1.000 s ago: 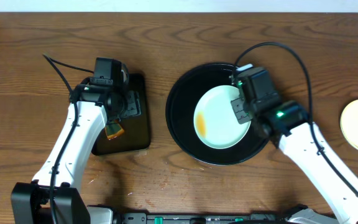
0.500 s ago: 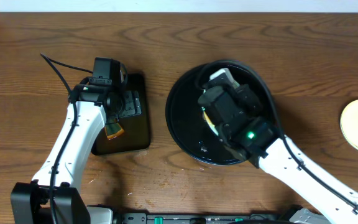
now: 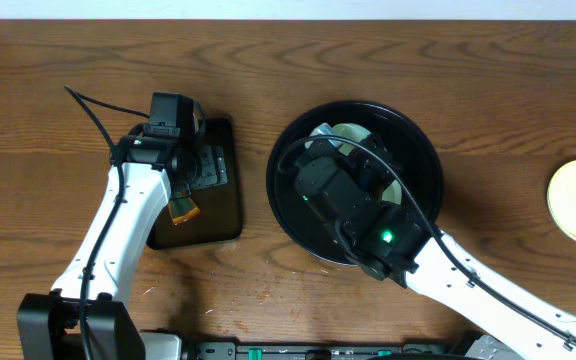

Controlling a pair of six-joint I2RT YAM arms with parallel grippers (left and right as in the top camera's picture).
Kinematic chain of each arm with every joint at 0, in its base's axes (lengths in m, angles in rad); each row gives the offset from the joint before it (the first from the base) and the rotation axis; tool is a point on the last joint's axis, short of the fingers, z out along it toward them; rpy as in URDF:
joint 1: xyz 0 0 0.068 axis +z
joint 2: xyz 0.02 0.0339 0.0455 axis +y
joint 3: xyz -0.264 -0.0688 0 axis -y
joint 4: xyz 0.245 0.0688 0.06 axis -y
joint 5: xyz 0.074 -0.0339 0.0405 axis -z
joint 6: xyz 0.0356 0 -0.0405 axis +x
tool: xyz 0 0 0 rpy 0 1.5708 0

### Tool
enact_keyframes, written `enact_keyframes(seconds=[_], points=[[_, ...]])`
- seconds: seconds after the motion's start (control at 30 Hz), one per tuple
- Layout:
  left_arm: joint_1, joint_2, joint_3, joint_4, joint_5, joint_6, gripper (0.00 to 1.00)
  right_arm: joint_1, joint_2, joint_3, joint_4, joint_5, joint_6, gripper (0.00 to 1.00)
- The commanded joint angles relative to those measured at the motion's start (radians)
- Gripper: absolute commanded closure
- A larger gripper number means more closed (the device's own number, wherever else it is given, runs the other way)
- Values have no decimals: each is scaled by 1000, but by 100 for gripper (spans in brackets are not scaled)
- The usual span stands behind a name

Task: Clean dirty plates on tray and stack at the side
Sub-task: 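Tilt the pale blue plate up with the right gripper to drain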

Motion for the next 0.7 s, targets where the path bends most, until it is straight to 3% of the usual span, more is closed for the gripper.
enact_keyframes(seconds=[0.0, 0.67], points=[[5, 7, 0, -3, -13, 10, 15, 9, -6, -2, 4, 40, -38, 99], [5, 7, 0, -3, -13, 10, 14, 9, -6, -2, 3, 41, -45, 99]])
